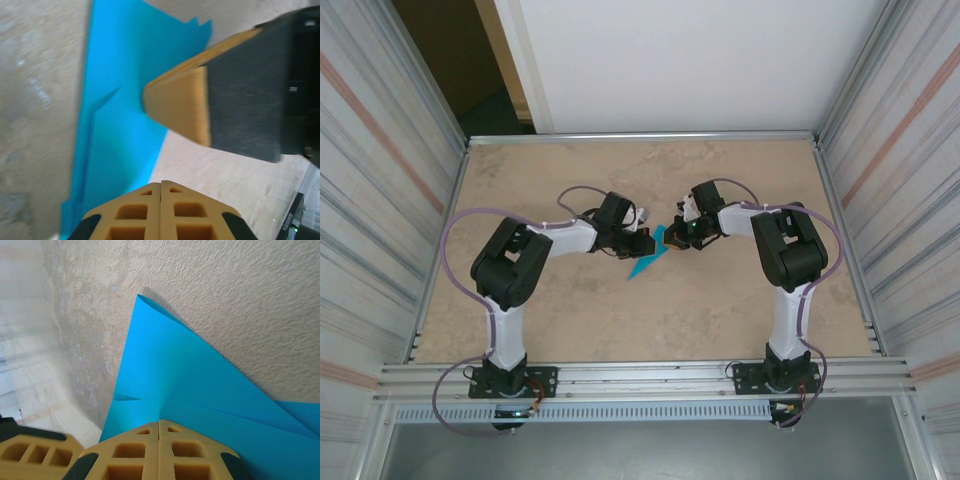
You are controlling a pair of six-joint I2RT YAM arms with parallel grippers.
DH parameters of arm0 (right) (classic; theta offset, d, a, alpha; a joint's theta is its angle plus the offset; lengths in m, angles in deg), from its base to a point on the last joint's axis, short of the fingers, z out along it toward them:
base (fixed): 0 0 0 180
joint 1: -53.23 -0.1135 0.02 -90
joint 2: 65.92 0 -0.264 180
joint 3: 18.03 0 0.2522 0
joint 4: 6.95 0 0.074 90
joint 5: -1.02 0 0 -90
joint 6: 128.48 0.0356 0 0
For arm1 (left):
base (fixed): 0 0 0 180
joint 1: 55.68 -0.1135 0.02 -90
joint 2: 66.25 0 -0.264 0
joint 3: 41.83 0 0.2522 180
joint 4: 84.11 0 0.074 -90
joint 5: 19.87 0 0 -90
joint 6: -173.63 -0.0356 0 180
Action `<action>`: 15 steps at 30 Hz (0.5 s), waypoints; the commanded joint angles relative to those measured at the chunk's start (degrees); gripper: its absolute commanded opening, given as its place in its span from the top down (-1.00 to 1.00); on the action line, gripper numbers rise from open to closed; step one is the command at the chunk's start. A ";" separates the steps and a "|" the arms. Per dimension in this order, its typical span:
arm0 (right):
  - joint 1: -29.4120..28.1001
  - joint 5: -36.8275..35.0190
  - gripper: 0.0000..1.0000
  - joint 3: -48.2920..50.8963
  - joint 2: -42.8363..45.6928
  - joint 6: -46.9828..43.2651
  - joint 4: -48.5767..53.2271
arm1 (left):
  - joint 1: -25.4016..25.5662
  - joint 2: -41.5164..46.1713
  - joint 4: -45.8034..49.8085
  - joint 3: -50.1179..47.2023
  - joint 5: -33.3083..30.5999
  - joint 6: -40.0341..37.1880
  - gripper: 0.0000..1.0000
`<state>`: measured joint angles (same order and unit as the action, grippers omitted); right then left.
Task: Fold a paper plane with a square sheet of paper (pick it up from the middle)
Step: Fold the wing for the fifth time at the center of the table.
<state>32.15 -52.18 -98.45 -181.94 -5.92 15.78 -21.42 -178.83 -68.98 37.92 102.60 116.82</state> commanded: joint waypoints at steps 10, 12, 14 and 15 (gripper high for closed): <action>0.37 -1.91 0.95 0.21 -3.34 -1.21 3.33 | 1.51 -3.99 1.16 4.34 0.37 -3.38 0.98; 0.48 -1.90 0.95 0.10 -3.45 -1.44 3.59 | 1.51 -4.96 2.08 4.90 -0.37 -3.72 0.98; 0.59 -1.91 0.95 0.10 -3.45 -1.52 3.65 | 1.44 -5.58 2.69 5.02 -1.35 -3.83 0.99; 0.52 -2.03 0.96 0.11 -3.59 -1.57 3.73 | 1.38 -5.93 3.29 5.11 -1.90 -3.83 0.99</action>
<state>32.37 -51.37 -98.53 -182.21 -5.97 15.69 -19.93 -183.46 -68.39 41.62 102.47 114.70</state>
